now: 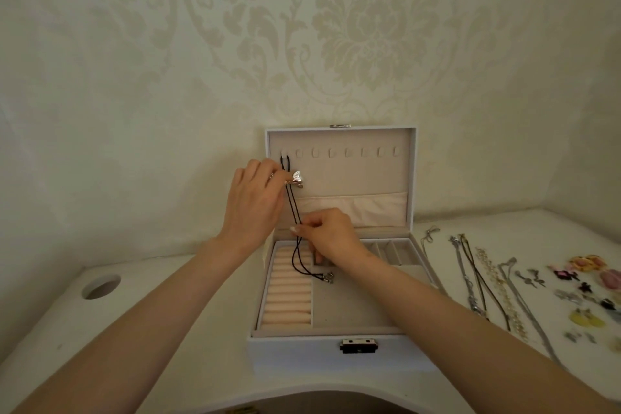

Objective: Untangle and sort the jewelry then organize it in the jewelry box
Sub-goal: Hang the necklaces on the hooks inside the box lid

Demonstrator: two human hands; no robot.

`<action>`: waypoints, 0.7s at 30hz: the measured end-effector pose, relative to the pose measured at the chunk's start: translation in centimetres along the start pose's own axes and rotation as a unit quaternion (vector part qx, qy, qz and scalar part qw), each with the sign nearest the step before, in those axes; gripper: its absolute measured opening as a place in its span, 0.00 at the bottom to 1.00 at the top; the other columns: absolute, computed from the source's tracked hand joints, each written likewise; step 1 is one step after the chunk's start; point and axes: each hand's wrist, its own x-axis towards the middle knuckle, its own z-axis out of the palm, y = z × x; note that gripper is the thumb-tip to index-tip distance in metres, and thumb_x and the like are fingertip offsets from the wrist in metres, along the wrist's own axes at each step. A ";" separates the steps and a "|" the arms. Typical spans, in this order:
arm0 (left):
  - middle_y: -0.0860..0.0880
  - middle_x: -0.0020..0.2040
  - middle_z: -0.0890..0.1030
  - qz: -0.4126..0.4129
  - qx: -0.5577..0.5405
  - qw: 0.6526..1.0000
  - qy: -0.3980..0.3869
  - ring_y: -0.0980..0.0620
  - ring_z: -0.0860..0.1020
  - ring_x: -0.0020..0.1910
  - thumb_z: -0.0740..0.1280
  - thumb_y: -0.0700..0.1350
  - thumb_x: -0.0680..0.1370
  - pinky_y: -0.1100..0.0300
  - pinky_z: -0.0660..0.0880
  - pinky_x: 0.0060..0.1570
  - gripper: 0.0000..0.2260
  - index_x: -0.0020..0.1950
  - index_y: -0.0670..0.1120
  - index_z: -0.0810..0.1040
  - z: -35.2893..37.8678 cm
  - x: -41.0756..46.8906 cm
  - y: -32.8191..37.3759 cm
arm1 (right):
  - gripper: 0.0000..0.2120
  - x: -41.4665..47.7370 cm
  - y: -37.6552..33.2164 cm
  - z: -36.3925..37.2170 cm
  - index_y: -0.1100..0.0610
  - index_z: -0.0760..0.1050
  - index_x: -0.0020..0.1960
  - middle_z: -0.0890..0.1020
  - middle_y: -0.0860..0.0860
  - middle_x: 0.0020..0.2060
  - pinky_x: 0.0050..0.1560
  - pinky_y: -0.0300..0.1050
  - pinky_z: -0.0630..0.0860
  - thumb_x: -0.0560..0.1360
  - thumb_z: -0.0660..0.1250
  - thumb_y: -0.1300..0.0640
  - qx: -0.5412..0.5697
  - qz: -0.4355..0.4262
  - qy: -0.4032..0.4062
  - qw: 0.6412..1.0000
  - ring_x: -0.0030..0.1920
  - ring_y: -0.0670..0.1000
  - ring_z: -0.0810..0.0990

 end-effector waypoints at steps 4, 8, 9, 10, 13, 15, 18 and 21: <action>0.46 0.49 0.78 0.039 -0.017 0.999 -0.019 0.47 0.69 0.46 0.68 0.30 0.67 0.57 0.62 0.42 0.15 0.51 0.43 0.79 0.1 -0.5 0.2 | 0.10 0.1 0.3 -0.1 0.65 0.80 0.41 0.74 0.51 0.25 0.23 0.36 0.69 0.75 0.69 0.57 -0.014 -0.003 0.007 1.000 0.18 0.42 0.70; 0.45 0.50 0.78 0.133 -0.080 0.983 -0.096 0.48 0.72 0.50 0.63 0.33 0.69 0.58 0.68 0.47 0.11 0.49 0.41 0.79 0.7 -1.2 0.5 | 0.09 0.0 0.1 -0.6 0.59 0.78 0.36 0.76 0.53 0.24 0.22 0.36 0.69 0.75 0.68 0.59 -0.002 0.015 -0.006 1.000 0.18 0.44 0.73; 0.45 0.49 0.79 0.127 -0.087 0.982 -0.107 0.48 0.72 0.50 0.64 0.35 0.70 0.59 0.69 0.47 0.09 0.48 0.41 0.79 1.0 -1.4 0.4 | 0.10 -0.1 0.0 -0.9 0.58 0.77 0.35 0.77 0.53 0.25 0.21 0.36 0.70 0.75 0.67 0.61 0.023 0.022 -0.017 0.999 0.18 0.44 0.73; 0.46 0.49 0.79 0.111 -0.092 0.983 -0.112 0.49 0.72 0.49 0.62 0.37 0.72 0.58 0.71 0.46 0.07 0.47 0.41 0.79 1.2 -1.7 0.4 | 0.10 -0.3 -0.2 -1.2 0.58 0.76 0.35 0.78 0.54 0.27 0.20 0.36 0.71 0.75 0.67 0.62 0.053 0.029 -0.030 0.998 0.19 0.44 0.74; 0.48 0.49 0.78 0.054 -0.104 0.987 -0.111 0.50 0.73 0.50 0.58 0.42 0.75 0.52 0.77 0.39 0.09 0.48 0.42 0.78 1.6 -2.4 0.3 | 0.07 -0.7 -0.3 -2.8 0.61 0.76 0.39 0.79 0.55 0.29 0.20 0.34 0.70 0.76 0.66 0.66 0.141 0.058 -0.052 0.987 0.20 0.43 0.74; 0.48 0.48 0.79 0.031 -0.117 0.988 -0.100 0.51 0.72 0.49 0.57 0.43 0.76 0.52 0.78 0.35 0.10 0.48 0.43 0.78 1.7 -2.5 0.4 | 0.05 -0.9 -0.3 -4.3 0.61 0.77 0.41 0.79 0.55 0.28 0.22 0.34 0.71 0.75 0.67 0.66 0.166 0.067 -0.058 0.982 0.21 0.44 0.75; 0.48 0.45 0.79 0.008 -0.126 0.988 -0.085 0.49 0.75 0.43 0.58 0.44 0.77 0.52 0.77 0.31 0.10 0.46 0.42 0.77 1.6 -2.3 1.0 | 0.03 -1.1 -0.2 -6.5 0.62 0.78 0.40 0.79 0.54 0.28 0.24 0.34 0.73 0.73 0.71 0.65 0.143 0.068 -0.057 0.986 0.23 0.44 0.76; 0.48 0.46 0.79 -0.010 -0.131 0.989 -0.064 0.51 0.76 0.41 0.58 0.44 0.77 0.55 0.76 0.28 0.10 0.45 0.42 0.78 1.7 -2.2 1.6 | 0.01 -0.1 0.0 -7.8 0.62 0.81 0.43 0.79 0.52 0.30 0.29 0.36 0.77 0.71 0.73 0.64 0.007 0.028 0.051 0.998 0.25 0.44 0.77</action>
